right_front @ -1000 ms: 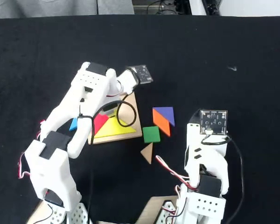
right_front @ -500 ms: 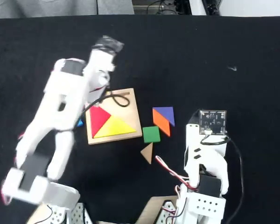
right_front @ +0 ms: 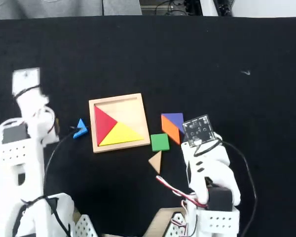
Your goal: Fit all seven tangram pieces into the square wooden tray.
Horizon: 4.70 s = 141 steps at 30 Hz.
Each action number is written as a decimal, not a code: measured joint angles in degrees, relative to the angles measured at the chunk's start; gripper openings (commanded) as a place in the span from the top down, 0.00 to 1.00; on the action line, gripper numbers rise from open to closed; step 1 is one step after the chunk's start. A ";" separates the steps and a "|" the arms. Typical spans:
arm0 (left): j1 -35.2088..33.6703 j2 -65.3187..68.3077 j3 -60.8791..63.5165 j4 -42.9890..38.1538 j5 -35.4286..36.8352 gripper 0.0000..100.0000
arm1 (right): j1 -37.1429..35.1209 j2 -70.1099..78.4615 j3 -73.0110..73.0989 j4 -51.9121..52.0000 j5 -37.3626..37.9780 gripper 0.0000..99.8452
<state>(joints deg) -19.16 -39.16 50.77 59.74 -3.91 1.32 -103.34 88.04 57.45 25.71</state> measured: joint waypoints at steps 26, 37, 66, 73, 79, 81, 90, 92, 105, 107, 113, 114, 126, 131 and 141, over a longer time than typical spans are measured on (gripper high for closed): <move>-4.22 -1.58 17.49 -19.52 12.22 0.96 | -15.47 109.54 -78.15 4.48 -8.79 0.99; -5.89 -1.58 18.64 -22.24 13.10 0.96 | -17.32 130.29 -86.86 4.48 -11.16 0.99; -5.80 -1.58 18.64 -22.24 13.36 0.96 | -9.32 110.24 -79.91 13.19 -2.99 0.98; -5.45 -1.58 18.64 -22.42 13.36 0.96 | -4.40 106.46 -69.54 9.23 6.24 0.95; -5.36 -1.58 18.64 -22.42 13.36 0.96 | -4.40 106.37 -66.55 8.00 6.42 0.81; -5.36 -1.58 18.64 -22.42 13.36 0.92 | -4.31 106.29 -66.55 8.00 6.42 0.81; -7.56 -1.58 18.64 -22.42 13.36 0.83 | -4.57 106.29 -62.95 2.81 6.51 0.81; -7.91 -1.58 18.64 -22.42 13.36 0.83 | -5.80 106.29 -61.98 1.67 6.51 0.81; -7.91 -1.58 18.64 -23.91 13.36 0.83 | -7.12 106.29 -58.81 -2.37 8.88 0.70; -7.91 -1.58 18.64 -23.91 13.36 0.83 | -7.12 106.73 -58.73 -2.37 10.20 0.70; -7.91 -1.58 18.64 -23.91 13.36 0.83 | -7.21 110.51 -58.90 -2.81 10.99 0.70; -7.91 -1.58 18.64 -23.91 13.36 0.83 | -7.21 110.68 -59.16 -2.81 10.99 0.70; -7.91 -1.58 18.64 -23.91 13.36 0.83 | -7.30 117.01 -64.09 -2.37 16.18 0.79; -7.91 -1.58 18.64 -23.91 13.36 0.83 | -7.21 121.32 -70.86 2.81 17.41 0.79; -7.91 -1.58 18.64 -23.91 13.36 0.83 | -7.12 123.52 -74.29 5.01 18.55 0.80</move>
<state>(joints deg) -27.08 -40.75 69.41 35.82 9.45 -5.80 20.18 13.76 62.46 44.26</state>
